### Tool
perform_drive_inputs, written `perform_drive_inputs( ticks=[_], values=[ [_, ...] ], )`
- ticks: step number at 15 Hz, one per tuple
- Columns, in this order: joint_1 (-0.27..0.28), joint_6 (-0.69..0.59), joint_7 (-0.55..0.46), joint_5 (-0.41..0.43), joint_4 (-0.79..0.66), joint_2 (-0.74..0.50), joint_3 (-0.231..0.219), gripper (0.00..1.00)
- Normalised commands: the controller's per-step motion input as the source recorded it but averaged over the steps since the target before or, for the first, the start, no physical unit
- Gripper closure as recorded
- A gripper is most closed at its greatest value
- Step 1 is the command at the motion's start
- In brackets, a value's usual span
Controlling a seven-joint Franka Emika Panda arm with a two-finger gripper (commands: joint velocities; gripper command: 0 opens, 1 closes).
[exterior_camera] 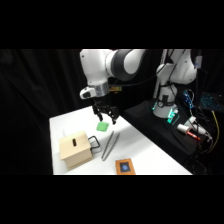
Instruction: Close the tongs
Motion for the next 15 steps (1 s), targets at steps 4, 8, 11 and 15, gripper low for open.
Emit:
perform_drive_inputs(
  ticks=[4,8,11,15],
  values=[
    [-0.028,0.42,-0.22,-0.052,-0.15,0.09,0.06,0.0],
    [-0.021,0.44,-0.12,-0.162,-0.09,0.18,0.068,0.0],
    [-0.051,0.34,-0.08,-0.169,-0.01,0.2,0.073,0.0],
    [-0.079,0.27,-0.04,-0.21,0.07,0.17,0.049,0.0]
  ],
)
